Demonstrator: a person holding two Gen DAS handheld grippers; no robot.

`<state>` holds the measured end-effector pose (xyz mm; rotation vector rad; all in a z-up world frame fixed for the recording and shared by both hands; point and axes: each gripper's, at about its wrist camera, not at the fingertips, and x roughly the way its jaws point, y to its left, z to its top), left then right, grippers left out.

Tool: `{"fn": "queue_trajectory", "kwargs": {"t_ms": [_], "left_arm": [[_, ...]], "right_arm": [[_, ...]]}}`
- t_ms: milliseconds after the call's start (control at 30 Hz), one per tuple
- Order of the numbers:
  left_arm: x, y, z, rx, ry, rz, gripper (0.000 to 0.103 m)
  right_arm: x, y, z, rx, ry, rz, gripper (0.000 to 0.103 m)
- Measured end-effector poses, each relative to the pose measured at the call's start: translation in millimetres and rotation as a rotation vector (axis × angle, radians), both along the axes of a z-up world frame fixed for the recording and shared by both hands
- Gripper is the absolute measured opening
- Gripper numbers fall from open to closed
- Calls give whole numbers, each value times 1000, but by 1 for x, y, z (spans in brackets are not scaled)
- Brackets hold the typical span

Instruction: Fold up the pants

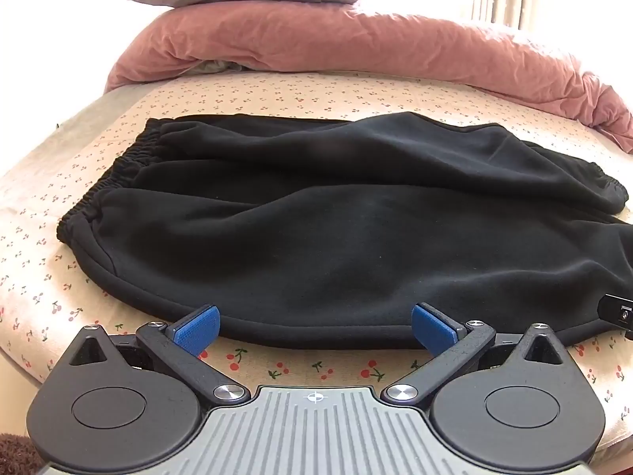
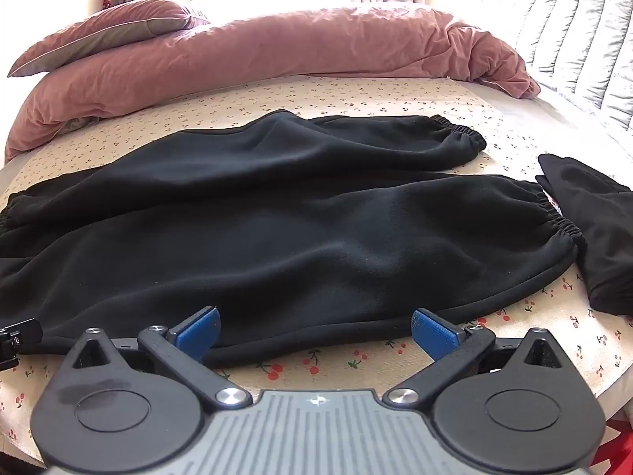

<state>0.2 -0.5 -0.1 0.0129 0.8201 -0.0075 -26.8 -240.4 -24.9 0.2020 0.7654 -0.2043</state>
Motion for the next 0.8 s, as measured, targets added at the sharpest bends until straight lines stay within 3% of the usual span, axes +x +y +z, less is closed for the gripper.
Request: {"fn": "queue_trajectory", "kwargs": {"t_ms": [800], "left_arm": [[2,0,-4,25,8,-26,103]], "right_arm": [[4,0,0,-2,19,31,103]]}}
